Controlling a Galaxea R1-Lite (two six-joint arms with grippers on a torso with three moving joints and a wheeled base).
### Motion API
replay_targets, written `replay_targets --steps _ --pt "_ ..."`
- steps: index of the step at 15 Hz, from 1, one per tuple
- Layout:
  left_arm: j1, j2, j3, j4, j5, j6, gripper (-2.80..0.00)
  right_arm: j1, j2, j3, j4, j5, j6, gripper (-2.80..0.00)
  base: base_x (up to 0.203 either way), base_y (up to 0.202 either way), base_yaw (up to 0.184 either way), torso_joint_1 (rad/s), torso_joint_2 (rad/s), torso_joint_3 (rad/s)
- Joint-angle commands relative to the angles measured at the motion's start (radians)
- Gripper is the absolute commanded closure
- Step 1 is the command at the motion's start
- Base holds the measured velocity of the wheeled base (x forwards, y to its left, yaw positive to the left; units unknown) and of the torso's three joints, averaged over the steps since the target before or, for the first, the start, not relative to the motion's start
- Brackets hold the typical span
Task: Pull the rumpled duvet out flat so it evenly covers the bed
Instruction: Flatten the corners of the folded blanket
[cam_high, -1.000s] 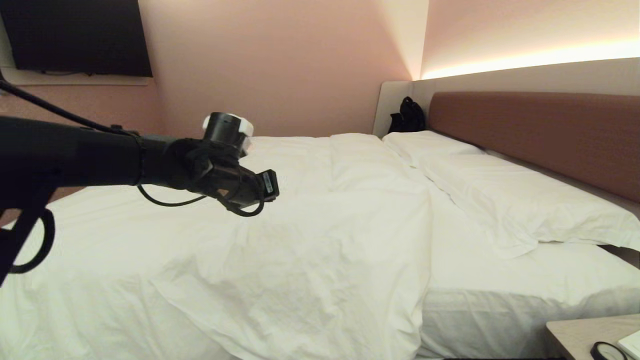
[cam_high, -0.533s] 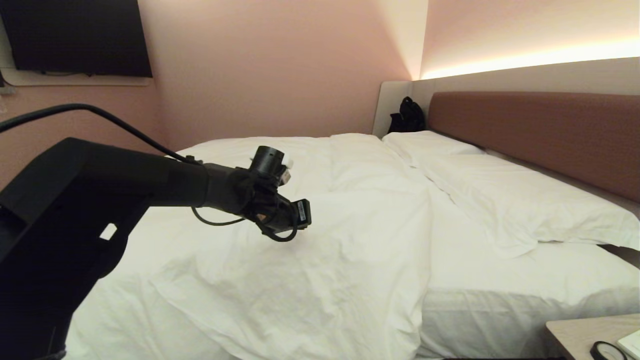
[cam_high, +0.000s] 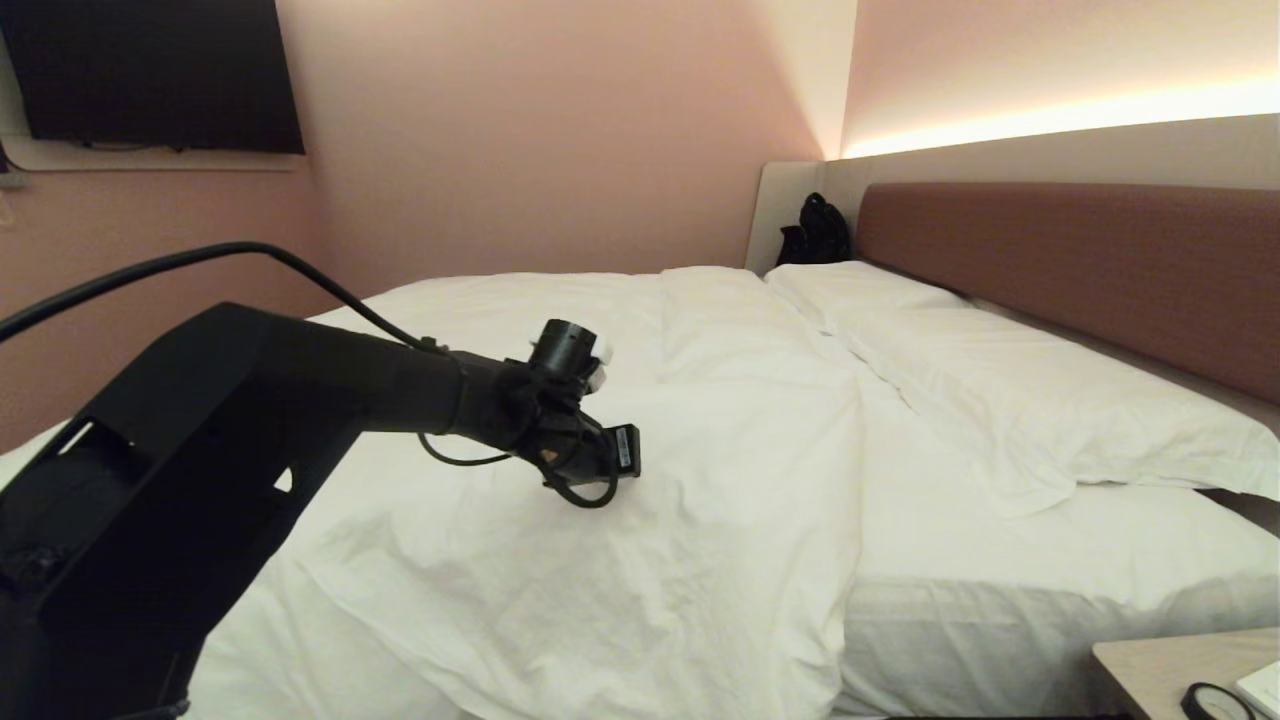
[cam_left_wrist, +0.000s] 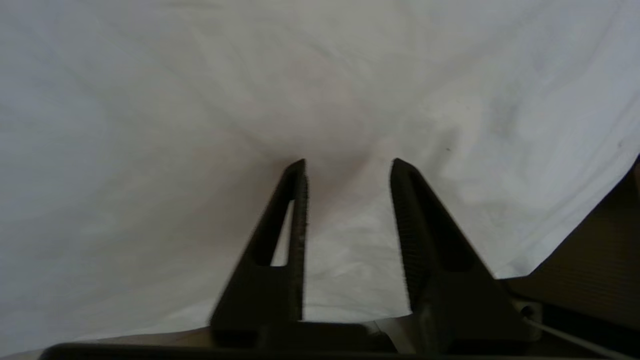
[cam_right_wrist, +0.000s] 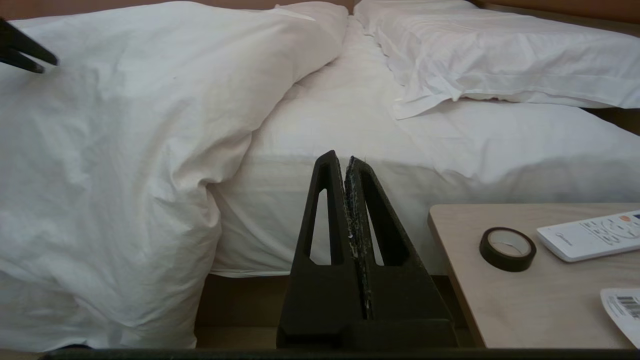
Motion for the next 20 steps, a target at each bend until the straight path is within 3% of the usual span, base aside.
replay_targets --steps 1,6,8,13,20 --pt "-0.008 0.003 -0.001 -0.002 0.017 0.008 -2.8 0.0 0.001 0.0 -0.001 0.0 -0.001 0.0 0.0 0.0 0.0 0.0 0.0 0.0" --pt "-0.043 0.002 0.011 -0.045 0.095 0.069 -2.8 0.0 0.001 0.0 -0.001 0.0 -0.001 0.0 0.0 0.0 0.0 0.0 0.0 0.0" --pt "-0.07 0.05 0.02 -0.062 0.191 0.123 -2.8 0.0 0.001 0.001 -0.001 0.0 -0.001 0.0 0.0 0.0 0.0 0.0 0.0 0.0" --pt "-0.101 0.196 0.025 -0.197 0.345 0.21 -2.8 0.0 0.001 0.001 -0.001 0.0 -0.001 0.0 0.0 0.0 0.0 0.0 0.0 0.0" --pt "-0.114 0.281 -0.017 -0.204 0.372 0.221 -2.8 0.0 0.001 0.001 -0.001 0.0 -0.001 0.0 0.0 0.0 0.0 0.0 0.0 0.0"
